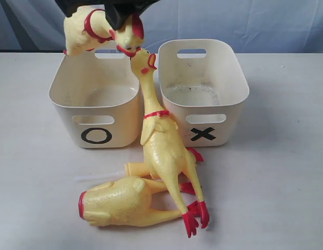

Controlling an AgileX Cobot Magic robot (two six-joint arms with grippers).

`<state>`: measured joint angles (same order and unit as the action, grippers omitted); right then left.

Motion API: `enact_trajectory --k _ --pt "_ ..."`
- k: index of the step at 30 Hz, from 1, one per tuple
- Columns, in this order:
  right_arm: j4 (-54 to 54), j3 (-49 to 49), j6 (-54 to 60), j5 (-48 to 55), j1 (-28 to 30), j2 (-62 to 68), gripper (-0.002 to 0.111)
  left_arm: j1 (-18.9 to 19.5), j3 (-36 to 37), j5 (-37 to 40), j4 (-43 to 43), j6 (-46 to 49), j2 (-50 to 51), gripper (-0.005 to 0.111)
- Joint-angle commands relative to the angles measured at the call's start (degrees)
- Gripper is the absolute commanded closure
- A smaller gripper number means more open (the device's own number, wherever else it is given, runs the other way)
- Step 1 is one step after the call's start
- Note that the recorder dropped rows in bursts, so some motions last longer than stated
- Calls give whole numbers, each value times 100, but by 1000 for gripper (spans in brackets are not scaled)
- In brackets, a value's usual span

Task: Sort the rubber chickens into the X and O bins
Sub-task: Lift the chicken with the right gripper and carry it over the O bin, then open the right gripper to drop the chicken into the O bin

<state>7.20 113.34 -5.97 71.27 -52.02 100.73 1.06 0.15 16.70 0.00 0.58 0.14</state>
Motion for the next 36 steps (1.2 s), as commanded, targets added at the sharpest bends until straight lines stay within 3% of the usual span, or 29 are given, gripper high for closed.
enact_trajectory --k 1,31,36 --pt "154 141 -30 -131 5 -58 88 7 -15 -44 0 -3 -14 107" --pt "14 109 -323 -131 5 883 87 7 -15 -44 0 -3 -14 107" --pt "26 109 -429 -131 5 1060 69 7 -15 -44 0 -3 -14 107"
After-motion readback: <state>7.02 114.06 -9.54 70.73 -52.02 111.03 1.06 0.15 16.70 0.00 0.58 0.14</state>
